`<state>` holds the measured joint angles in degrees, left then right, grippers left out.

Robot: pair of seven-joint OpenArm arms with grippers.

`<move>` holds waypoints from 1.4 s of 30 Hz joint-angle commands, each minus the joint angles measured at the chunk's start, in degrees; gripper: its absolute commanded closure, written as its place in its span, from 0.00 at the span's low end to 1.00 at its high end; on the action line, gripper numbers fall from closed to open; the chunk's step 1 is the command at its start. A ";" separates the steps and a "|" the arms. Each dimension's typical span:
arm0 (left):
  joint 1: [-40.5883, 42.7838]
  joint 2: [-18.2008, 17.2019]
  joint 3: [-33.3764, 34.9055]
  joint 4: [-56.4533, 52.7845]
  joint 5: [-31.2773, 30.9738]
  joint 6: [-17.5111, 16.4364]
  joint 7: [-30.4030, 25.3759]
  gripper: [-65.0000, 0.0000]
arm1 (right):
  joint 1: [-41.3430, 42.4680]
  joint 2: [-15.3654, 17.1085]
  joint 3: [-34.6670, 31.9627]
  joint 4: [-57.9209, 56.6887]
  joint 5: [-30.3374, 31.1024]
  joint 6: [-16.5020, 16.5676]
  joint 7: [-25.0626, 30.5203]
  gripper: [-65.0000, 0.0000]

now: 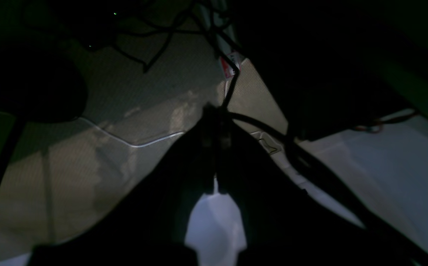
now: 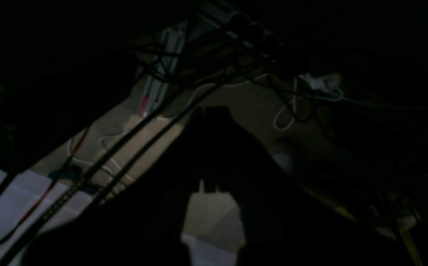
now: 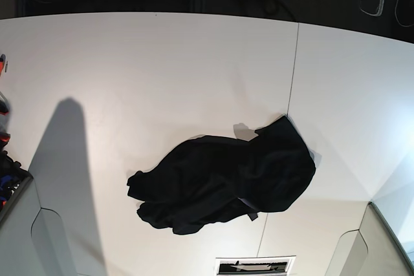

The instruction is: Layout the t-shirt on the table in an organized manner, then fold the t-shirt properly

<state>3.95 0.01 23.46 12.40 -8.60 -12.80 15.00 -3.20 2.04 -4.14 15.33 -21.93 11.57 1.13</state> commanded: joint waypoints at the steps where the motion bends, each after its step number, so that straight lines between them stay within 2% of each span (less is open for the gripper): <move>1: 0.04 0.15 0.09 0.35 -0.09 -1.73 0.15 1.00 | -0.17 0.15 -0.04 0.33 -0.13 0.31 0.63 1.00; 4: 0.04 0.11 0.09 0.35 0.22 -6.75 -0.87 1.00 | -0.17 0.22 -0.04 0.33 -0.15 2.82 0.63 1.00; 9: 0.28 0.13 0.09 0.35 2.23 -11.85 -1.31 1.00 | -0.33 0.33 -0.04 0.44 -0.13 6.54 0.61 1.00; 11: 0.70 0.07 0.09 0.35 2.25 -12.96 -1.31 1.00 | -0.37 0.39 -0.04 0.44 -0.13 7.54 0.59 1.00; 15: 2.56 -0.22 0.09 1.86 2.25 -12.96 -1.29 1.00 | -1.09 1.62 -0.04 1.22 -0.15 11.34 0.59 1.00; 17: 4.50 -0.68 0.09 4.48 2.27 -11.91 -1.29 1.00 | -2.56 2.60 -0.04 3.13 -0.13 12.55 0.59 1.00; 21: 10.10 -3.02 0.09 14.47 3.19 -6.91 -1.27 1.00 | -8.07 5.22 -0.04 10.45 0.72 12.76 0.59 1.00; 23: 13.35 -4.55 0.09 20.76 4.04 -5.11 -1.27 1.00 | -11.50 6.82 -0.04 15.30 4.02 13.18 0.59 1.00; 28: 22.01 -8.33 0.09 38.42 5.16 0.37 2.01 1.00 | -21.44 11.91 -0.04 29.88 12.28 17.75 0.57 1.00; 32: 28.76 -11.65 0.09 53.70 9.55 0.83 6.10 0.99 | -30.18 16.57 -0.04 43.65 18.51 18.27 0.55 1.00; 36: 35.54 -15.54 0.09 69.20 12.83 0.83 6.71 0.86 | -38.64 21.40 0.07 59.08 23.02 18.27 0.52 1.00; 40: 40.87 -18.69 0.07 84.59 15.89 1.18 10.34 0.86 | -45.48 25.57 2.45 74.40 25.99 18.25 0.15 1.00; 42: 42.75 -19.89 0.04 91.97 17.49 2.82 12.70 0.86 | -48.00 26.40 5.22 81.26 27.65 18.23 -0.57 1.00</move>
<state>46.19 -19.70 23.55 103.59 8.78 -10.37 28.60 -50.72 27.79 0.75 96.16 5.10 29.47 -0.73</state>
